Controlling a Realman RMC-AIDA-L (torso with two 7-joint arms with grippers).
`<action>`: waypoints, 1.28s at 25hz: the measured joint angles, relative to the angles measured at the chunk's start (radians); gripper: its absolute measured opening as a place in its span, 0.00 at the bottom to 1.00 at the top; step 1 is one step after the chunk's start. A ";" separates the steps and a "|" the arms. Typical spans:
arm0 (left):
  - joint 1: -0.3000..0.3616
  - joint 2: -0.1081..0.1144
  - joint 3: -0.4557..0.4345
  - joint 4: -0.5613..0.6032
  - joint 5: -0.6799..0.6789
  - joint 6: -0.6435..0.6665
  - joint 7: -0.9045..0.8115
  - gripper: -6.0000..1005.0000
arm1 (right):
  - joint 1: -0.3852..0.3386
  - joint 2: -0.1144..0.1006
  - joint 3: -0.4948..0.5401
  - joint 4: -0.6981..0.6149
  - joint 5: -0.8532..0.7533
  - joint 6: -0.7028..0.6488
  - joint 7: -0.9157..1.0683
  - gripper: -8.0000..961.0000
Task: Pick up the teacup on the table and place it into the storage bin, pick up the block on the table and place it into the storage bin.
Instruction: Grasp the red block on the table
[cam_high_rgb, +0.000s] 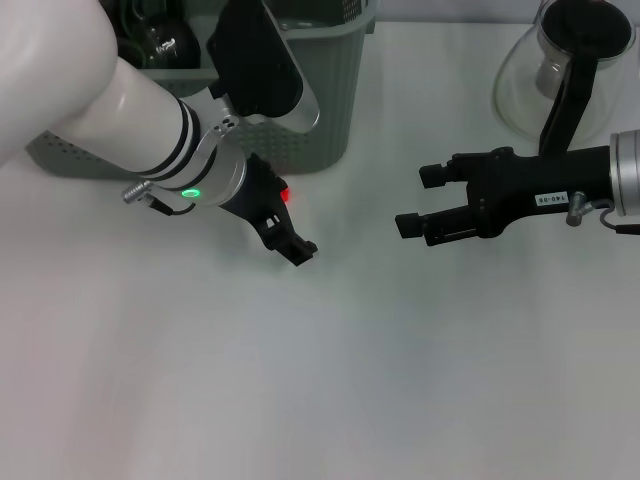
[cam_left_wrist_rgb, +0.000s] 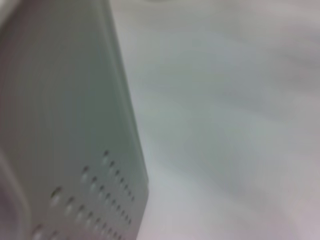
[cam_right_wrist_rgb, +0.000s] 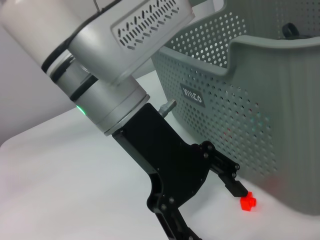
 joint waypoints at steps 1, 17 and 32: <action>0.003 0.000 0.003 0.008 0.000 0.003 -0.001 0.95 | 0.000 0.000 0.000 0.000 0.000 0.000 0.000 0.98; 0.006 0.002 -0.003 -0.020 0.007 -0.042 -0.006 0.94 | 0.000 0.002 0.000 -0.001 0.000 -0.001 0.000 0.98; 0.007 0.002 0.004 -0.025 0.009 -0.063 -0.016 0.94 | -0.002 0.002 0.000 0.001 0.000 -0.002 0.000 0.98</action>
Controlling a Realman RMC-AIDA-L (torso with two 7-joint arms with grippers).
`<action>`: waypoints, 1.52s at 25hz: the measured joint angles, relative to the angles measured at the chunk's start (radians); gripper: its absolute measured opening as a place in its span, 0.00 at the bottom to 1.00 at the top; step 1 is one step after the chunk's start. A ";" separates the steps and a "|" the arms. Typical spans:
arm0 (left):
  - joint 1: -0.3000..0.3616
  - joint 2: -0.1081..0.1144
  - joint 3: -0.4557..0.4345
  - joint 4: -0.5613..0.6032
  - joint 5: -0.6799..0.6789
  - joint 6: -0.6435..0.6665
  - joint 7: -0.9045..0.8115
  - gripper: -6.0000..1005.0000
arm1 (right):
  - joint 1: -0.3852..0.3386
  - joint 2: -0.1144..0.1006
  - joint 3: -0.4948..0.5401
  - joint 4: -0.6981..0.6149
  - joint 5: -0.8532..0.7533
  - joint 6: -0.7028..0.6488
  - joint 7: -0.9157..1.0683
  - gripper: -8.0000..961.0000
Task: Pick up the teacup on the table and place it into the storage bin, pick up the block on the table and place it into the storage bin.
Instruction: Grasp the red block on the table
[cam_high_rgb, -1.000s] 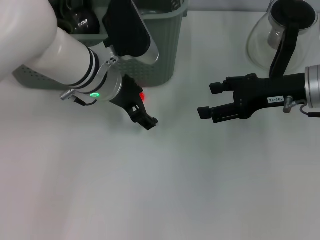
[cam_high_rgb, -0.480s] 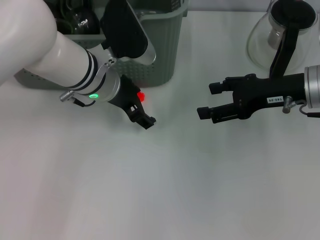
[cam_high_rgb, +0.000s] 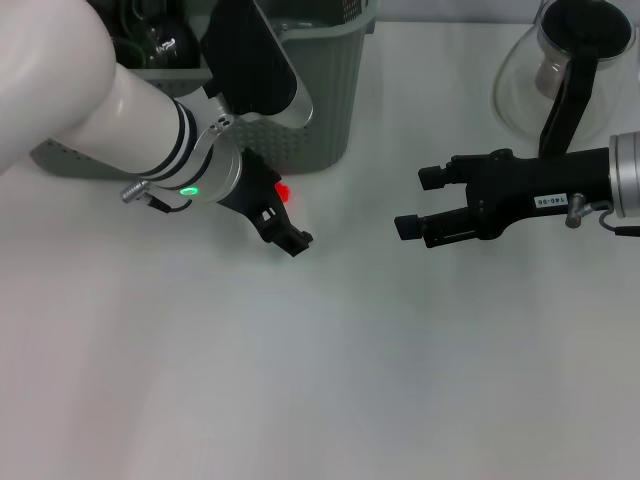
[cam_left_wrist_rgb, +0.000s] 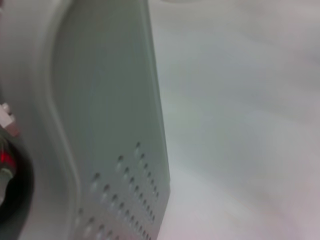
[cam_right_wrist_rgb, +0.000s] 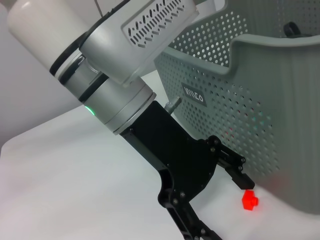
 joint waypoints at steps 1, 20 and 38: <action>0.000 0.000 0.000 -0.001 0.000 0.000 0.000 0.94 | 0.000 0.000 0.000 0.000 0.000 0.000 0.000 0.98; 0.003 -0.002 0.016 0.033 -0.017 0.043 -0.002 0.94 | -0.006 0.000 0.000 -0.004 0.000 -0.003 -0.001 0.98; -0.009 0.000 0.016 -0.014 -0.006 -0.011 -0.003 0.80 | -0.006 0.002 0.000 -0.009 0.000 -0.003 -0.002 0.98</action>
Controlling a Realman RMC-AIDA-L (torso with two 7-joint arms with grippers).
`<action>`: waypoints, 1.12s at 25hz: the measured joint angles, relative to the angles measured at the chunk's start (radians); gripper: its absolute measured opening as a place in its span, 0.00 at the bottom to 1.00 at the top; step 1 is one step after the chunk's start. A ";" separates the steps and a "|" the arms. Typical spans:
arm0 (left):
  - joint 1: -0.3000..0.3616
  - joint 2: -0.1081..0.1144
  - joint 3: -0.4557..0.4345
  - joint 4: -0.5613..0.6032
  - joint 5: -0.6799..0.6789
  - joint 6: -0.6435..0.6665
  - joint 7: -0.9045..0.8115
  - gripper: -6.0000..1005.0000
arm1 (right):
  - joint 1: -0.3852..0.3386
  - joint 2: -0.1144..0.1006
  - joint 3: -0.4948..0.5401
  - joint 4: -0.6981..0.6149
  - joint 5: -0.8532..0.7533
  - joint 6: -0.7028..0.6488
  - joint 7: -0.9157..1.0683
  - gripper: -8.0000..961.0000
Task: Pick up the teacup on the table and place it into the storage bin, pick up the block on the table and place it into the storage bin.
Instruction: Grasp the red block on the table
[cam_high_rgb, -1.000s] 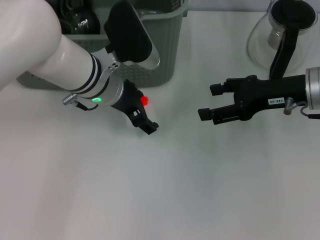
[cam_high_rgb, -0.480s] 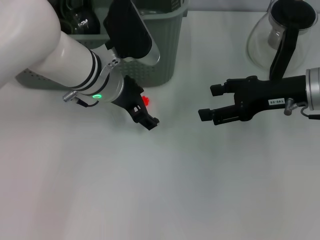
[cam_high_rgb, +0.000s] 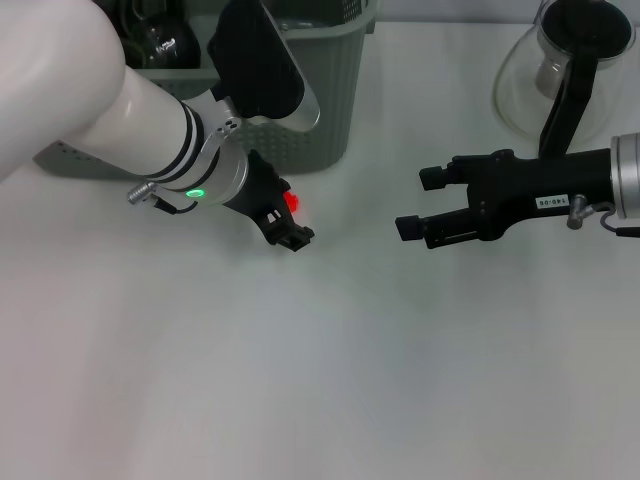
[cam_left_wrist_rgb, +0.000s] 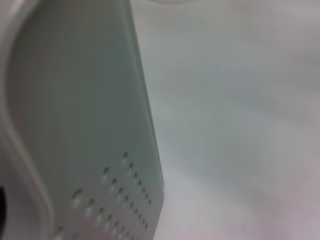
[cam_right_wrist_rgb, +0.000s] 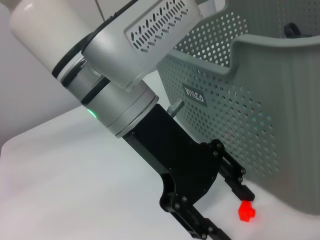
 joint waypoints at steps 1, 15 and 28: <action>0.000 -0.001 0.000 0.000 0.000 0.000 0.000 0.77 | 0.001 0.000 0.000 0.000 0.000 0.000 0.000 0.98; -0.003 -0.001 -0.001 -0.020 0.000 -0.028 0.000 0.55 | 0.004 0.000 0.000 0.000 0.000 -0.003 0.000 0.98; -0.007 -0.001 -0.002 -0.024 0.000 -0.030 -0.004 0.48 | 0.001 0.000 0.000 -0.001 0.000 -0.003 -0.003 0.98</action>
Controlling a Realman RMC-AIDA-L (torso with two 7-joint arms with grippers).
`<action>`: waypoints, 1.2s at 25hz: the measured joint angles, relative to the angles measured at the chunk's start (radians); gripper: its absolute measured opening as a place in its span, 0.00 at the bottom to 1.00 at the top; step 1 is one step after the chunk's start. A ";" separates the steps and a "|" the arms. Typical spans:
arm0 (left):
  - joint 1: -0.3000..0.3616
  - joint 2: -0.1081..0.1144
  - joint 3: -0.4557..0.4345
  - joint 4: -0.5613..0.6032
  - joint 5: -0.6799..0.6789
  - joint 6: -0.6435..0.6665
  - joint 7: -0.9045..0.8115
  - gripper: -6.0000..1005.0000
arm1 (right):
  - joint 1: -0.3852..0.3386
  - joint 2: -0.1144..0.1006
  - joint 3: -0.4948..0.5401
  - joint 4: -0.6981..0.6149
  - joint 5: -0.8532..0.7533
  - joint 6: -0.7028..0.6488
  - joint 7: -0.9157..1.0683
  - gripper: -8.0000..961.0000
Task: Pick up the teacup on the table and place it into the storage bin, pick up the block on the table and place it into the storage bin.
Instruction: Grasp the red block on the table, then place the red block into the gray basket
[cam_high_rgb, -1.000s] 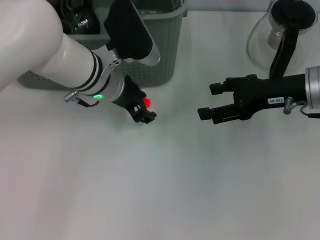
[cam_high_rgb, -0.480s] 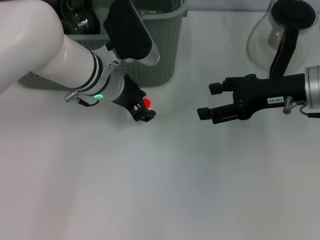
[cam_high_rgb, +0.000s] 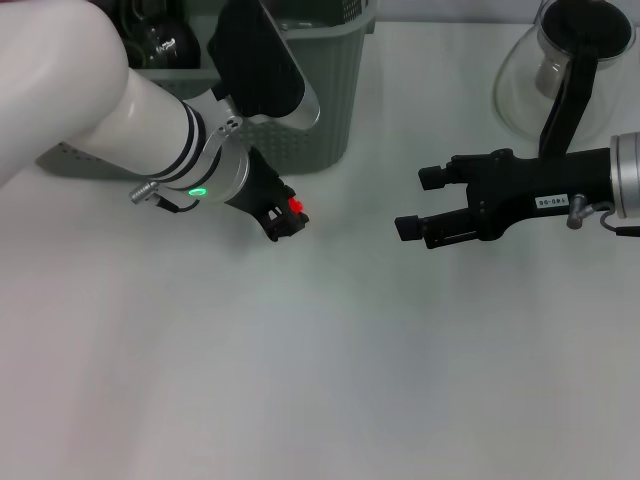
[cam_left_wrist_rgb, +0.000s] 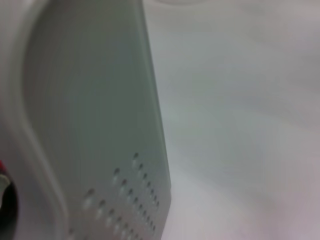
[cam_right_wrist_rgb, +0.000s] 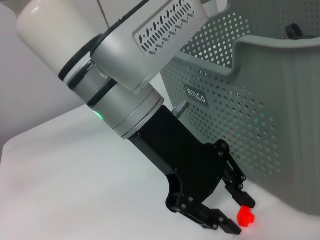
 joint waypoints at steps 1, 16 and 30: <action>-0.001 0.000 -0.001 0.000 0.000 -0.001 -0.006 0.45 | 0.000 0.000 0.000 0.000 0.000 0.000 0.000 0.98; -0.020 0.001 -0.001 -0.016 0.000 0.008 -0.046 0.19 | -0.003 0.000 0.000 0.000 0.000 -0.006 -0.005 0.98; 0.097 0.000 -0.104 0.241 -0.057 0.308 -0.045 0.20 | -0.004 -0.002 0.001 0.007 0.003 -0.008 -0.020 0.98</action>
